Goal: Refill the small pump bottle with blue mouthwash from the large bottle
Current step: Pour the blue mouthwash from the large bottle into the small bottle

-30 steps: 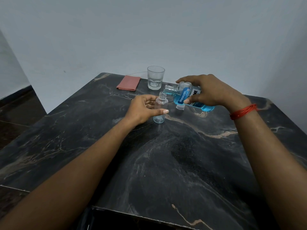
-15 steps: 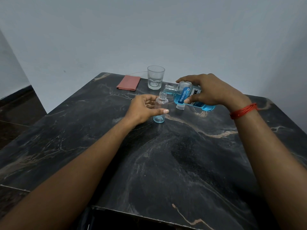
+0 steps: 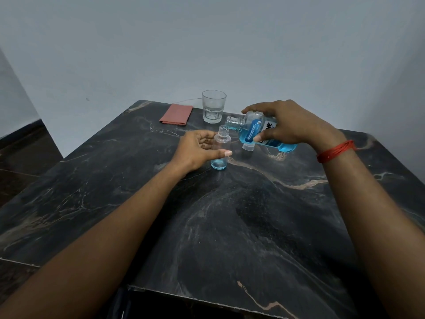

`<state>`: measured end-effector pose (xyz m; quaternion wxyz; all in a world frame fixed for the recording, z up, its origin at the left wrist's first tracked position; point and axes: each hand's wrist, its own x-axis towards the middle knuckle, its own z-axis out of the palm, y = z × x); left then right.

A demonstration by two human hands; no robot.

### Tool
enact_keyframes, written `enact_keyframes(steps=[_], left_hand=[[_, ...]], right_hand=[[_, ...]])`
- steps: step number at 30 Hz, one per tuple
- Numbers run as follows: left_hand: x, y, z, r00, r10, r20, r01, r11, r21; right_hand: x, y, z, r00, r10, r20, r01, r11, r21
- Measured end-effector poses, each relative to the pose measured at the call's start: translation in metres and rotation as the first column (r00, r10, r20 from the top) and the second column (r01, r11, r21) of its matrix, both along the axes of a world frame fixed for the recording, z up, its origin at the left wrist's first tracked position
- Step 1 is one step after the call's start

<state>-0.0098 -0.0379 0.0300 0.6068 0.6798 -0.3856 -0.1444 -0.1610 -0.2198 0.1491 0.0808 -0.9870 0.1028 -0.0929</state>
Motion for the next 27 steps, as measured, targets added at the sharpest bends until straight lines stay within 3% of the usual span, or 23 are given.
enact_keyframes(steps=[27], left_hand=[[-0.0002,-0.001,0.0006,1.0,-0.007,0.02,0.007,1.0,0.009]], right_hand=[[-0.0006,0.0028,0.0021,1.0,-0.031,0.0,0.031,0.999,0.008]])
